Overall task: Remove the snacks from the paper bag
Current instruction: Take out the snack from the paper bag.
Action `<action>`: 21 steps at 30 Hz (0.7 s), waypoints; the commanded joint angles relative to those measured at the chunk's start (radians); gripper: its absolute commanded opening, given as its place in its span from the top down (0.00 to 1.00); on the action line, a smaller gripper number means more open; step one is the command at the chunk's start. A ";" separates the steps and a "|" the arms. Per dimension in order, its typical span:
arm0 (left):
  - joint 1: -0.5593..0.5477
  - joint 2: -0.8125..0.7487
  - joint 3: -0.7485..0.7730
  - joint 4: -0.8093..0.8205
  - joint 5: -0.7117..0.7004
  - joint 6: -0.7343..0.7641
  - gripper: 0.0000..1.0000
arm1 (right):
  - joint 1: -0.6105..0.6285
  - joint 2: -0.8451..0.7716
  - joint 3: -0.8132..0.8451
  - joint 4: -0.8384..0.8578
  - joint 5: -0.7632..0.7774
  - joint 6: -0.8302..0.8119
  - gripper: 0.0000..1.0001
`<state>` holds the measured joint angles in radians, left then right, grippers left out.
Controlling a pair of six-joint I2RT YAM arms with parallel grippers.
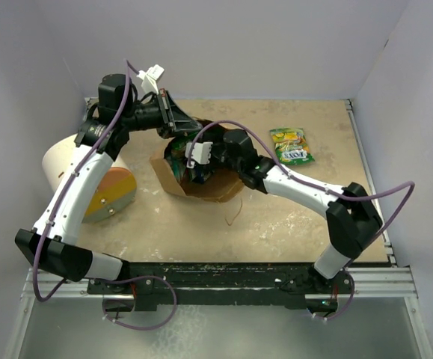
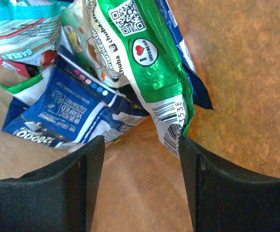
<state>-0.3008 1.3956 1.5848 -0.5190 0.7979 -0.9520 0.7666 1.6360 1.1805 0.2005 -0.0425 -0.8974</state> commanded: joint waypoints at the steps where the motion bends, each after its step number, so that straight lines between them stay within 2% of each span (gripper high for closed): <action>1: 0.007 -0.015 0.059 0.021 0.049 -0.008 1.00 | 0.003 0.034 0.076 0.121 0.060 -0.049 0.34; 7: 0.006 -0.012 0.071 0.001 0.056 0.006 1.00 | 0.000 0.096 0.096 0.158 0.066 -0.081 0.36; 15: 0.008 -0.011 0.092 -0.044 0.045 0.043 1.00 | -0.008 0.075 0.104 0.182 0.041 -0.087 0.33; 21: 0.021 -0.011 0.093 -0.047 0.051 0.053 1.00 | -0.009 -0.032 0.028 0.138 -0.115 -0.113 0.33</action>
<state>-0.2924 1.4044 1.6215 -0.5922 0.8047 -0.9218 0.7628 1.7142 1.2331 0.3115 -0.0540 -0.9855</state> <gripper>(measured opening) 0.009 0.667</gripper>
